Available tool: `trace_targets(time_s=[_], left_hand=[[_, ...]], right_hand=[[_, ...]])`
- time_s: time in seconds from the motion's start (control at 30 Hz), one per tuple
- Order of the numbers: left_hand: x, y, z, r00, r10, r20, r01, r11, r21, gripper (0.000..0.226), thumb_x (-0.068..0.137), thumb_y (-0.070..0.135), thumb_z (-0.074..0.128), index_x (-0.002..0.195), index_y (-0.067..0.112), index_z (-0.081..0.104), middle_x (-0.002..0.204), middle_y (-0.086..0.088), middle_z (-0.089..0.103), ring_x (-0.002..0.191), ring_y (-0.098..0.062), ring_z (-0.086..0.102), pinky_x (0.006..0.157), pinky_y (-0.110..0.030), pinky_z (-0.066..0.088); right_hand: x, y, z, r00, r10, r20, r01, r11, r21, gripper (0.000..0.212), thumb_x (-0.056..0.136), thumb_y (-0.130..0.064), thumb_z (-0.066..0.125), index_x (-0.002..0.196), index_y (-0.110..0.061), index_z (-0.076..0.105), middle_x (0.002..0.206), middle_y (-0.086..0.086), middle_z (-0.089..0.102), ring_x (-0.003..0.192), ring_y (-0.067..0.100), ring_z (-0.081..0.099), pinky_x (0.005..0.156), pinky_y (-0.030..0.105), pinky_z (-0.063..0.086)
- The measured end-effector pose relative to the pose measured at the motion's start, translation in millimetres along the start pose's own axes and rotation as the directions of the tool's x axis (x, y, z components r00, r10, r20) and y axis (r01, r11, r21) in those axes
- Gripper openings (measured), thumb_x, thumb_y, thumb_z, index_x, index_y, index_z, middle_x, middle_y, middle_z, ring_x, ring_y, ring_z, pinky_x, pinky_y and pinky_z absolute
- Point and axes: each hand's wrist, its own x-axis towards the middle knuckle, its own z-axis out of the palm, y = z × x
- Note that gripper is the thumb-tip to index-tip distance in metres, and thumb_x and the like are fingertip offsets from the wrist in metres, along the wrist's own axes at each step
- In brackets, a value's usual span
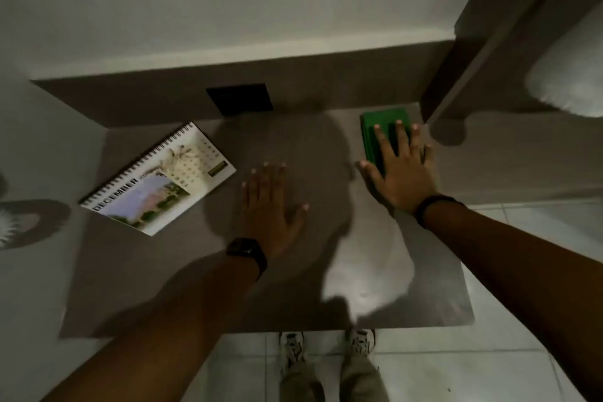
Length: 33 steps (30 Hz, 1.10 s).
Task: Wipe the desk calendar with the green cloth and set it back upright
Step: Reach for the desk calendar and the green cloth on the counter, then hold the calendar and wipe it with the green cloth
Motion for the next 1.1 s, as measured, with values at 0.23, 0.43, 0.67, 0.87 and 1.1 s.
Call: trace_targets(time_s=[0.23,0.43,0.67,0.87,1.1], left_hand=[[2,-19,42,1.000,0.021,-0.002,-0.020,0.993,0.118,0.084,0.100,0.071,0.034,0.169,0.030,0.011,0.174,-0.012,0.020,0.159,-0.043,0.014,0.127,-0.067,0.013],[-1,-18,30,0.999,0.014,0.050,-0.018,0.995,0.100,0.084,0.100,0.072,0.033,0.169,0.028,0.012,0.176,-0.011,0.016,0.161,-0.040,0.010,0.128,-0.065,0.012],[-31,-58,-24,0.991,0.116,0.062,-0.124,0.982,0.141,0.086,0.100,0.065,0.043,0.169,0.021,0.017,0.176,-0.017,0.013,0.162,-0.041,0.008,0.129,-0.062,0.011],[-37,-141,-127,0.983,0.180,-0.036,-0.151,0.906,0.396,0.094,0.097,0.054,0.057,0.170,0.017,0.010,0.177,-0.017,0.003,0.163,-0.038,0.000,0.131,-0.060,0.008],[-22,-191,-193,0.969,0.161,0.188,-0.245,0.724,0.645,0.094,0.099,0.071,0.027,0.169,0.012,0.007,0.176,-0.020,0.005,0.162,-0.039,0.005,0.130,-0.059,0.014]], right_hand=[[30,3,42,0.995,0.080,-0.060,-0.084,0.995,-0.058,0.073,0.096,-0.072,0.020,0.160,-0.042,0.004,0.172,0.014,0.008,0.156,0.044,0.003,0.117,0.069,0.011],[31,-5,52,0.984,0.086,-0.153,-0.087,0.996,0.003,0.062,0.101,-0.036,0.031,0.161,-0.026,0.018,0.167,0.021,0.022,0.153,0.044,0.019,0.117,0.066,0.024],[-5,-39,56,0.986,0.079,-0.150,-0.058,0.988,0.141,0.064,0.100,-0.015,0.043,0.160,-0.010,0.023,0.165,0.026,0.024,0.152,0.042,0.023,0.117,0.062,0.025],[-45,-145,76,0.968,0.111,-0.227,0.046,0.808,0.588,0.055,0.104,-0.012,0.037,0.159,-0.008,0.028,0.164,0.022,0.029,0.154,0.035,0.025,0.124,0.055,0.022],[-55,-316,91,0.957,0.023,-0.289,0.204,0.653,0.729,0.060,0.104,-0.015,0.038,0.161,-0.013,0.021,0.170,0.014,0.018,0.157,0.031,0.013,0.125,0.054,0.021]])
